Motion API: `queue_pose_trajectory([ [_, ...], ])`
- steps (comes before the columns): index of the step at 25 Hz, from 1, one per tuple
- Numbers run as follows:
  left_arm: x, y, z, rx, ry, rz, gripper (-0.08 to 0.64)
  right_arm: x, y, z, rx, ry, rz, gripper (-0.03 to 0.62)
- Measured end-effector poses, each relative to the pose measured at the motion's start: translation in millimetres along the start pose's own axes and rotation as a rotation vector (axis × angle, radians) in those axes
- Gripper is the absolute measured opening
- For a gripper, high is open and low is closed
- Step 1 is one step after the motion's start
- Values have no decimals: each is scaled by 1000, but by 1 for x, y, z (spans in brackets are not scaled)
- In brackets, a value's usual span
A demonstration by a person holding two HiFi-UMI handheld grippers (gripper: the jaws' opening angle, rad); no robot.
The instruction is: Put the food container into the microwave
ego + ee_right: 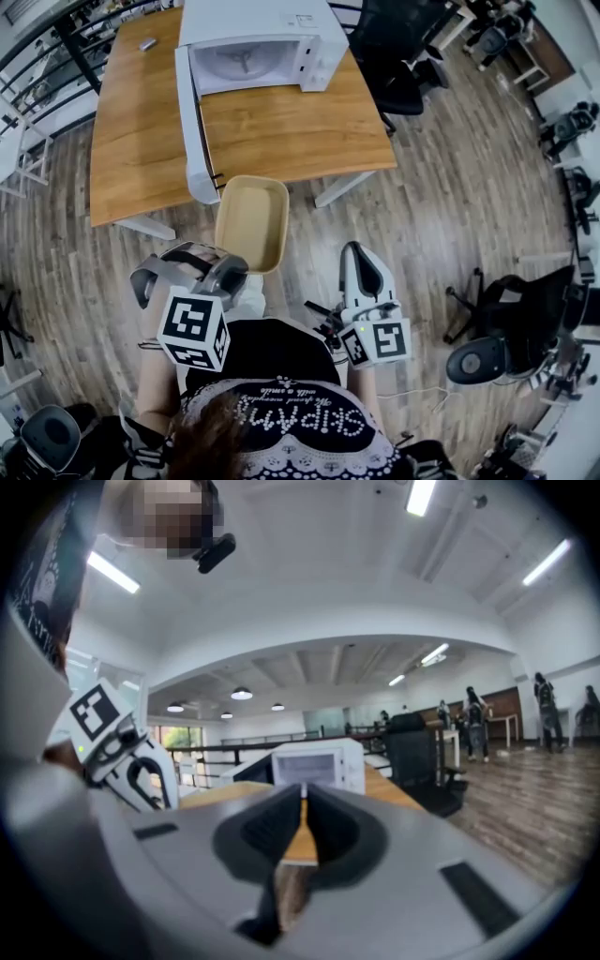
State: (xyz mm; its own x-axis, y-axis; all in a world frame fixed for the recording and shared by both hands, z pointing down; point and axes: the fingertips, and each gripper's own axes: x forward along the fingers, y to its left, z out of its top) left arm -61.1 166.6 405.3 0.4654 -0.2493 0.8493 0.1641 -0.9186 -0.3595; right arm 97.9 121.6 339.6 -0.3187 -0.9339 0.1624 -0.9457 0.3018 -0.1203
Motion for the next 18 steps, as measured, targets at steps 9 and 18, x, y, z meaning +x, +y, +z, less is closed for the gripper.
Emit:
queue_pose_trajectory([
  [9, 8, 21, -6, 28, -24, -9, 44, 22, -6, 5, -2, 1, -36, 38],
  [18, 7, 20, -11, 33, -30, 4, 44, 24, -5, -2, -1, 6, -47, 38],
])
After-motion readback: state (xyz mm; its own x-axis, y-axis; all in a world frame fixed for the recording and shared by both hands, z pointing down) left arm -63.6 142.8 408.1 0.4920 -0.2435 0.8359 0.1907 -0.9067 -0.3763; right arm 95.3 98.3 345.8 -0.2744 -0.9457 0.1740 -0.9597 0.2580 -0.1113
